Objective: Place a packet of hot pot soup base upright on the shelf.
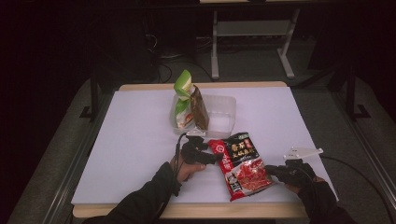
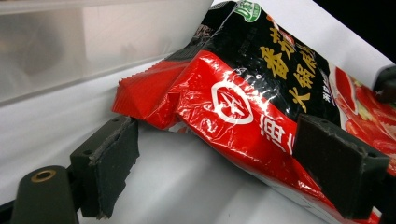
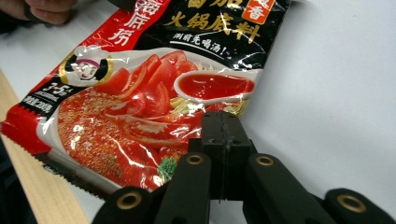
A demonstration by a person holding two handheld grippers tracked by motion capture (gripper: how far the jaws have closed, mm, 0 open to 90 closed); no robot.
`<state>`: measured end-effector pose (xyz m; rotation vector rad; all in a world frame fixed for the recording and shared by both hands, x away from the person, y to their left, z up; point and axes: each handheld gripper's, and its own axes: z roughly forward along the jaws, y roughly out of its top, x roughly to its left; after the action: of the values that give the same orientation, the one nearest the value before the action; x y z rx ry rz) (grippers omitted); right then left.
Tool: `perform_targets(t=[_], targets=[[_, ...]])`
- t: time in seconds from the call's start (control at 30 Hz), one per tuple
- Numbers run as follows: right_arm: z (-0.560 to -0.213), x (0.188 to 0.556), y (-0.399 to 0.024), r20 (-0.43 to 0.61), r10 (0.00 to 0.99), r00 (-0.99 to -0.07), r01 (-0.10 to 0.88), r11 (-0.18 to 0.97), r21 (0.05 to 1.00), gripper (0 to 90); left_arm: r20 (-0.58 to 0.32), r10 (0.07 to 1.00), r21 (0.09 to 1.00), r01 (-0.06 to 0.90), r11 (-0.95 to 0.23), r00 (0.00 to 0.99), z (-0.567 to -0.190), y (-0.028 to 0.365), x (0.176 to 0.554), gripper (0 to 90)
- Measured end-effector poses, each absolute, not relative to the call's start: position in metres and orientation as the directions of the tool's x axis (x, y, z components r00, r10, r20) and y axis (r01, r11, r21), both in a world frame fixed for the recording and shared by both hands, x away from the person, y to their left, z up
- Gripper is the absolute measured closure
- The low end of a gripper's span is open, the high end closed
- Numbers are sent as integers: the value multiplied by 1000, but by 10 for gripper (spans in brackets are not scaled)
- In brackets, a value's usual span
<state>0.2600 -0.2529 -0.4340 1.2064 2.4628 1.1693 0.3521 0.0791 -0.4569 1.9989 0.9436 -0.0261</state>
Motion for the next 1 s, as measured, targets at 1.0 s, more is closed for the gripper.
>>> perform_targets(t=[1.0], targets=[[-450,266,-243,340,647,-683,646,318,694,739,-372,497,734,576,-360,784,-457,71,350,132]])
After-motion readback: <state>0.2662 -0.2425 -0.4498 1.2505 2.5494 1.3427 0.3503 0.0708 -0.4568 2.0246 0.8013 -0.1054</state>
